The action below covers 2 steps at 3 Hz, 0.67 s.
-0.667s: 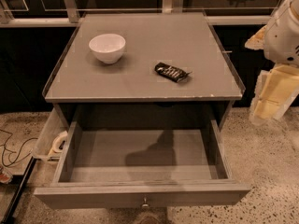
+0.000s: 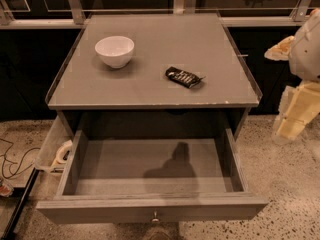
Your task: Close top drawer
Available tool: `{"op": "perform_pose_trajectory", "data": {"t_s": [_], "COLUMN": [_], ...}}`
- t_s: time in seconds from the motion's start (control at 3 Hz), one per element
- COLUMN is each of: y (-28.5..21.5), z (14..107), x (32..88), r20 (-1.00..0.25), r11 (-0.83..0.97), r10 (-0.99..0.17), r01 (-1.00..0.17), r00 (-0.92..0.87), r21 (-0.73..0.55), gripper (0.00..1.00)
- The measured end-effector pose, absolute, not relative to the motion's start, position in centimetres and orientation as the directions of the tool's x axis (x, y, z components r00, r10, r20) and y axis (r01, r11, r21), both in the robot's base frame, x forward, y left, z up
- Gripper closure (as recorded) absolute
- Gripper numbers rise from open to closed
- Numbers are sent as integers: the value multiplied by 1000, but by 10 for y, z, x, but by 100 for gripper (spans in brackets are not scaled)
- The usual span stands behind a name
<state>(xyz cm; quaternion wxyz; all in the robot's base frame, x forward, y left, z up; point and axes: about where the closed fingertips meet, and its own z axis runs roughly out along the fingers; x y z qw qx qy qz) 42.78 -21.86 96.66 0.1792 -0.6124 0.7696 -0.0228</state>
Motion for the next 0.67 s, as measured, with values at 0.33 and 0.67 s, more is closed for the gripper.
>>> {"op": "perform_pose_trajectory", "data": {"t_s": [0.33,0.67], "y": [-219,-224], "z": [939,898], "x": [411,385], "r20": [-311,-388], "r11": [230,248], "r10": [-939,-911], "r01": [-941,-940], "r00": [-147,-143], "r21": [-249,-235], "gripper": [0,18]}}
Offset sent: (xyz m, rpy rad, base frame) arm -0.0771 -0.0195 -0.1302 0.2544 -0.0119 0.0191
